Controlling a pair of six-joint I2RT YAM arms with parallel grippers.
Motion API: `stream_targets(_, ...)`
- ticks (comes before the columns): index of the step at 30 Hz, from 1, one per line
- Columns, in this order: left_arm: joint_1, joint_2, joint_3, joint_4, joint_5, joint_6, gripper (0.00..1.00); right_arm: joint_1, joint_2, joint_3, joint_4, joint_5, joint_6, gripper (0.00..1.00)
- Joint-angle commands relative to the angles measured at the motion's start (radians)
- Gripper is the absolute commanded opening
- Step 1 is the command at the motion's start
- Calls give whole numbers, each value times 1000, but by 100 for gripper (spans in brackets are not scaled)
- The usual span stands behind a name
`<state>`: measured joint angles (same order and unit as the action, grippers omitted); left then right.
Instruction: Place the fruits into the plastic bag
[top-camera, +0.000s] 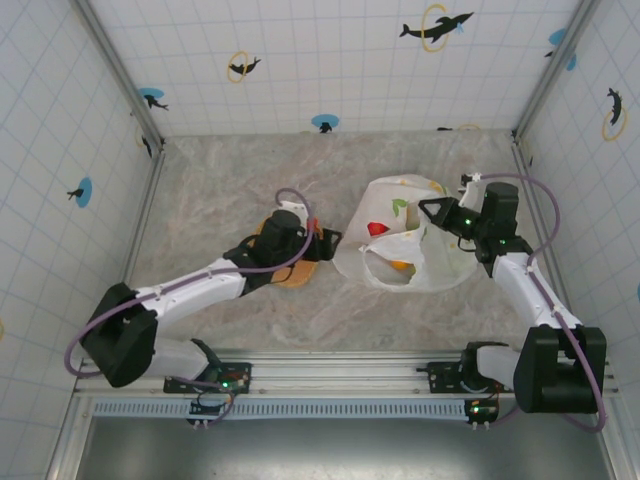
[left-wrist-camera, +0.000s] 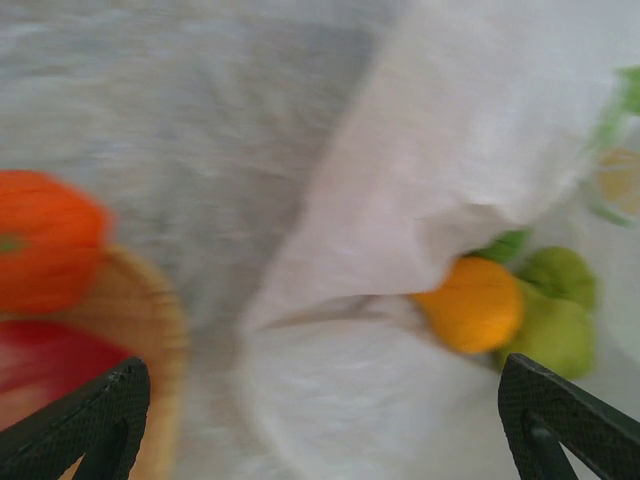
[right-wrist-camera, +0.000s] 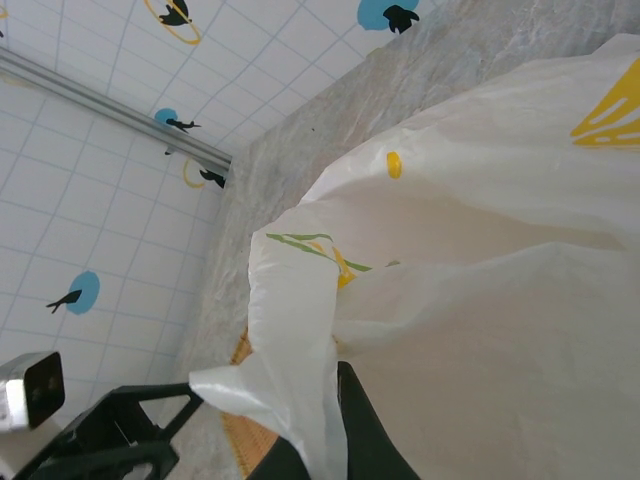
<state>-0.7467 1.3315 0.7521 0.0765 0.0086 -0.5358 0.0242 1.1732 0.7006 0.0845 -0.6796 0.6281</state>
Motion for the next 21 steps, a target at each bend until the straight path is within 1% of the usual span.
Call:
stream_targets(1,80,-23,-40,-160,-81,26,93,-7,6,-19,13,-14,-10,0)
stream_targets(5,96,-7,-66,-135,-73,-47,94,-6,12,-19,21,-15,-3,0)
stream_targets(9,96,64,-45,-129,-91,-131,94,-4,13,-20,26,-17,1,0)
stream_targets(11,96,96,-45,-99,-81,-163,93,-5,13,-19,23,-17,1,0)
stream_targets(16,96,172,-15,-49,-55,-205,92,-4,13,-16,20,-17,-4,0)
stream_targets(21,96,218,-16,-7,-64,-245,92,-7,17,-25,18,-18,-10,0)
